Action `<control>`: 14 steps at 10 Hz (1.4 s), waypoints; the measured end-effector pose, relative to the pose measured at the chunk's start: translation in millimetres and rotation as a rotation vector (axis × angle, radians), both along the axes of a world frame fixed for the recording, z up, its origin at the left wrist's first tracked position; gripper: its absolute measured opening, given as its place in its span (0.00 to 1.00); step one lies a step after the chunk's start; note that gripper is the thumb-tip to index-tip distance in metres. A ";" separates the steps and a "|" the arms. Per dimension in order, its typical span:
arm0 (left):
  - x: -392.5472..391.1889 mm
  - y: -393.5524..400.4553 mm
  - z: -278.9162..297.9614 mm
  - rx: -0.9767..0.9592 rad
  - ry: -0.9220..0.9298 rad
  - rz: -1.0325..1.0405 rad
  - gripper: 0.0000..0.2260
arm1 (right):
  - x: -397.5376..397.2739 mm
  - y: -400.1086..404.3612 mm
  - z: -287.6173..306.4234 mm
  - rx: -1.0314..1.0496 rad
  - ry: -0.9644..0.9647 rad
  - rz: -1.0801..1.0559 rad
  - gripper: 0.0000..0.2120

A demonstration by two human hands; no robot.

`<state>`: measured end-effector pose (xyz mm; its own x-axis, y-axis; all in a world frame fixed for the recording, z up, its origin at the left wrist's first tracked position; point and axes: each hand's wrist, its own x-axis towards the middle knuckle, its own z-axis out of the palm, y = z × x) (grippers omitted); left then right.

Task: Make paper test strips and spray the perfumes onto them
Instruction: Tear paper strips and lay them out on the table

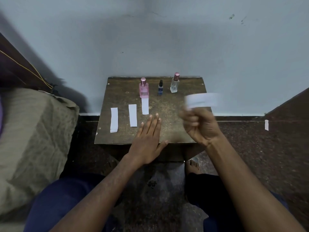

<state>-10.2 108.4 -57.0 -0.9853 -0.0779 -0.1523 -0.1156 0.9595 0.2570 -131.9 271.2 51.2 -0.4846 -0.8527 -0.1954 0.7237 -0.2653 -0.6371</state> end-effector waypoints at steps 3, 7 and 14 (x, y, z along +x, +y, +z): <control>-0.3 0.2 -0.8 -0.020 -0.001 0.000 0.40 | 0.4 5.2 5.0 -0.072 0.010 -0.009 0.13; -1.2 0.1 1.3 -0.006 -0.011 0.002 0.39 | -7.4 5.7 -13.3 0.728 0.582 -0.028 0.07; -4.0 3.2 6.8 -0.004 -0.017 0.036 0.33 | -7.9 4.3 -12.0 1.157 1.268 -0.004 0.07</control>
